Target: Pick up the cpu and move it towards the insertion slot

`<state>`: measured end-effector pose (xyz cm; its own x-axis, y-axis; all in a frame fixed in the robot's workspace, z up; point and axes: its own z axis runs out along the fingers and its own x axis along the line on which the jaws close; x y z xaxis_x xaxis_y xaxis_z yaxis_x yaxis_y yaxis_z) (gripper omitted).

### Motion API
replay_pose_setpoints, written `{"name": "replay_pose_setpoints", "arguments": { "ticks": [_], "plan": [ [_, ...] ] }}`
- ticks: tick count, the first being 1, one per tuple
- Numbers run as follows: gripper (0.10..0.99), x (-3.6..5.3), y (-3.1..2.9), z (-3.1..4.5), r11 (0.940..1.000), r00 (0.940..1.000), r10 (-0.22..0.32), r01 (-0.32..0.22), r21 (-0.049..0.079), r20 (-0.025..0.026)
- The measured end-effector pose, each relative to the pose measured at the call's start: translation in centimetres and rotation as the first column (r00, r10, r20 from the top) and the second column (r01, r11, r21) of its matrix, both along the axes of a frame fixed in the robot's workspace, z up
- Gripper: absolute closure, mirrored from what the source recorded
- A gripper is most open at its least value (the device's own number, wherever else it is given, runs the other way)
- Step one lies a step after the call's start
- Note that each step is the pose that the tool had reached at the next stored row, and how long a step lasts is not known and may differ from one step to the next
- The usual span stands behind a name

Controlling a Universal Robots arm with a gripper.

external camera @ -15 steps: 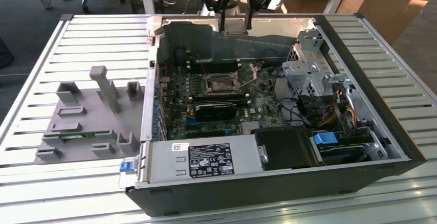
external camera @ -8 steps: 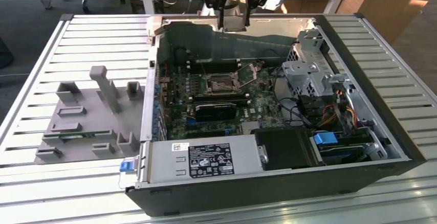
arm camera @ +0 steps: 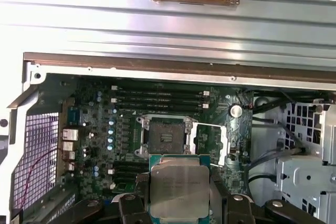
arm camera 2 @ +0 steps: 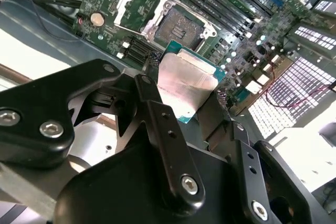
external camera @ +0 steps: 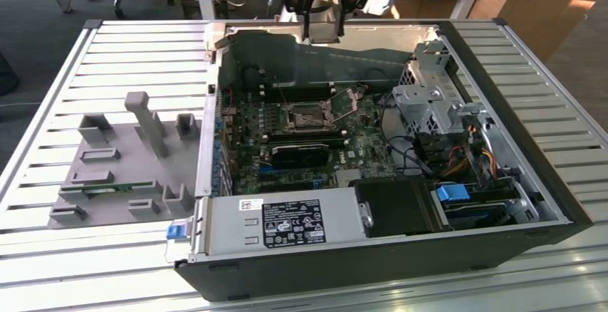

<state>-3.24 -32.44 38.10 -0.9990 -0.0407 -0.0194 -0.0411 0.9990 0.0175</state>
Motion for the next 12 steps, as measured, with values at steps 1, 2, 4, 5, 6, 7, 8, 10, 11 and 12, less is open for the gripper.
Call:
{"name": "replay_pose_setpoints", "arguments": {
  "ticks": [1,2,4,5,6,7,8,10,11,12],
  "plan": [
    [0.549,0.0,0.15,-0.19,1.0,1.0,0.001,-0.001,0.0,0.0001],
    [0.549,0.0,0.29,-0.36,1.0,1.0,0.003,-0.003,0.0,0.0],
    [0.549,0.0,0.57,-0.66,1.0,1.0,0.006,-0.006,0.0,0.0],
    [0.549,0.0,0.71,-0.81,1.0,1.0,0.007,-0.007,0.0,0.0],
    [0.549,0.0,0.84,-0.96,1.0,1.0,0.009,-0.009,0.0,0.0001],
    [0.549,0.0,0.96,-1.1,0.9999,0.9999,0.01,-0.01,0.0,0.0],
    [0.549,0.0,1.07,-1.25,0.9999,0.9999,0.012,-0.012,0.0,0.0],
    [0.549,0.0,1.24,-1.51,0.9999,0.9999,0.015,-0.015,0.0,0.0],
    [0.549,0.0,1.31,-1.6,0.9999,0.9999,0.016,-0.016,0.0,0.0],
    [0.549,0.0,1.36,-1.69,0.9998,0.9998,0.017,-0.017,0.0,0.0]
  ]
}}
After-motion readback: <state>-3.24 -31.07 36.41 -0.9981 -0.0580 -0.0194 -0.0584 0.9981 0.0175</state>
